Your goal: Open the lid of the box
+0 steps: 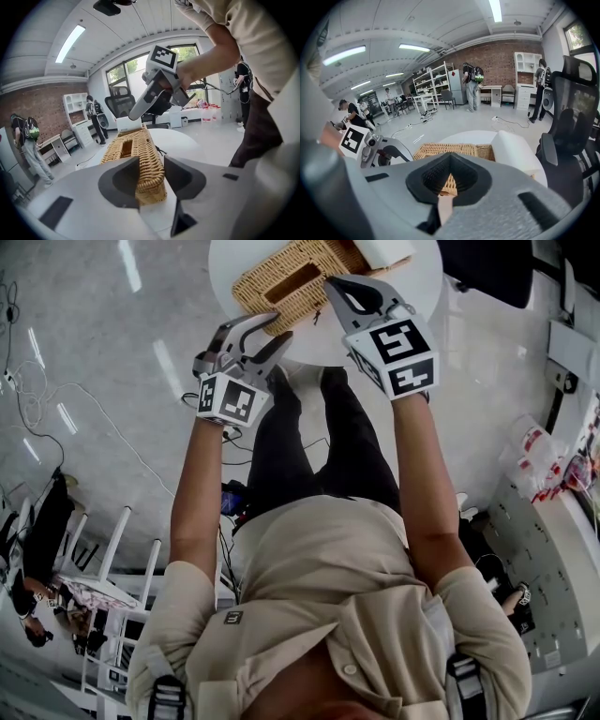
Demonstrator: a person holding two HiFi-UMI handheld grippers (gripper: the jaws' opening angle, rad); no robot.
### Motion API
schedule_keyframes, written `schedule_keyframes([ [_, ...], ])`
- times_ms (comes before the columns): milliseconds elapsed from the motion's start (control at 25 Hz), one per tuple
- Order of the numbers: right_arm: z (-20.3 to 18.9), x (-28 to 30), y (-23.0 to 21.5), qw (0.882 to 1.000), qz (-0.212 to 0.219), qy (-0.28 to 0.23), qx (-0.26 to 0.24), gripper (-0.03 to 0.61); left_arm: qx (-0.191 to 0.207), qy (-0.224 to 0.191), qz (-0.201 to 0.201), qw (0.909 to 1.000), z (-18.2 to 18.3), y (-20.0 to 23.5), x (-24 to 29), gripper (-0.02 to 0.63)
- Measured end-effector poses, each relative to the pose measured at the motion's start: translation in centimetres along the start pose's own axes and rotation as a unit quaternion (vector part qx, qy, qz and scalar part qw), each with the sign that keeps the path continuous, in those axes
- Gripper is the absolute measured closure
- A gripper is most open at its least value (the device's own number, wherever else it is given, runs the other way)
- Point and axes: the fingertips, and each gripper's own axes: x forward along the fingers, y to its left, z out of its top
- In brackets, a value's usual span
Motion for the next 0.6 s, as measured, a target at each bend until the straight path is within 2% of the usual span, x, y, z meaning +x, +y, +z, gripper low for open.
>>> schedule_keyframes([
  [280, 0.8, -0.6, 0.2, 1.0, -0.001, -0.004, -0.003, 0.586, 0.003, -0.023, 0.031, 0.9993, 2.3, 0.9, -2.1, 0.539],
  [600, 1.6, -1.4, 0.3, 1.0, -0.007, -0.015, -0.008, 0.586, 0.0, -0.035, 0.061, 0.9975, 3.3, 2.3, -3.4, 0.561],
])
